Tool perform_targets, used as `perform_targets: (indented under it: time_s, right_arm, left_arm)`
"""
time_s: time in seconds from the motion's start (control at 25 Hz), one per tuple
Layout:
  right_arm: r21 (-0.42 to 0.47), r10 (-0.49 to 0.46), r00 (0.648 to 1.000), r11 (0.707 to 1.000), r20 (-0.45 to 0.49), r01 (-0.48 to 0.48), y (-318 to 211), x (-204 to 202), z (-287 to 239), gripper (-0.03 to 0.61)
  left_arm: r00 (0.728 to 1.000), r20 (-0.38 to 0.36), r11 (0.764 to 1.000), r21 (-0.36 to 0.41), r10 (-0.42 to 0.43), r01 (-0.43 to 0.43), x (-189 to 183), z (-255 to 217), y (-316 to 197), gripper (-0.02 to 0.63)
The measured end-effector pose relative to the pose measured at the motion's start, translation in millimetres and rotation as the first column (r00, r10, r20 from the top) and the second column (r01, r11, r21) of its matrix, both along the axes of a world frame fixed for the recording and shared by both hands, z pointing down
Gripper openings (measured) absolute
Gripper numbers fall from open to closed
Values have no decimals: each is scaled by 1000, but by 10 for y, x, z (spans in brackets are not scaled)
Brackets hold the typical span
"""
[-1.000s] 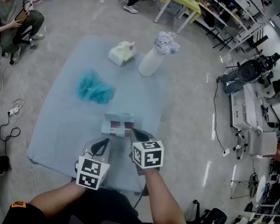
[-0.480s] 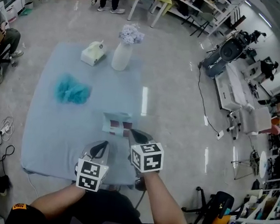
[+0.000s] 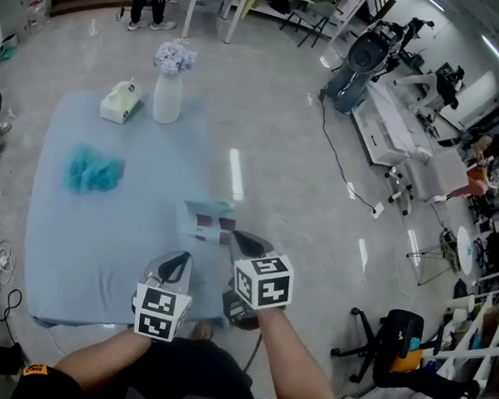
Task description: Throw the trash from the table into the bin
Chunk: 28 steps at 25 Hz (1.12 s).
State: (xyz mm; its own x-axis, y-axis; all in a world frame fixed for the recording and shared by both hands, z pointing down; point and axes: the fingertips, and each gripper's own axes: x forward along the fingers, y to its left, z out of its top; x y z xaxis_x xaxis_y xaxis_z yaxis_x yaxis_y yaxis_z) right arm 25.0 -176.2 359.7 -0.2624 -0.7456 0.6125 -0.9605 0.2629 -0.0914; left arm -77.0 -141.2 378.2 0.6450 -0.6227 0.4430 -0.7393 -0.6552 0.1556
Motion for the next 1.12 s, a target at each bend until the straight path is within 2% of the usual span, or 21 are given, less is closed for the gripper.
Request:
perform_targets:
  time_s: [0.4, 0.64, 1.12]
  right_arm:
    - [10, 163, 986, 987, 27, -163, 552, 679, 22, 5]
    - [10, 259, 965, 966, 31, -259, 884, 1084, 35, 5]
    - [-10, 393, 919, 919, 24, -393, 1556, 1762, 153, 5]
  left_arm:
    - [995, 6, 994, 12, 104, -104, 482, -38, 262, 8]
    - [985, 15, 985, 5, 173, -173, 782, -17, 457, 8]
    - [957, 2, 957, 3, 289, -289, 1479, 23, 855, 8]
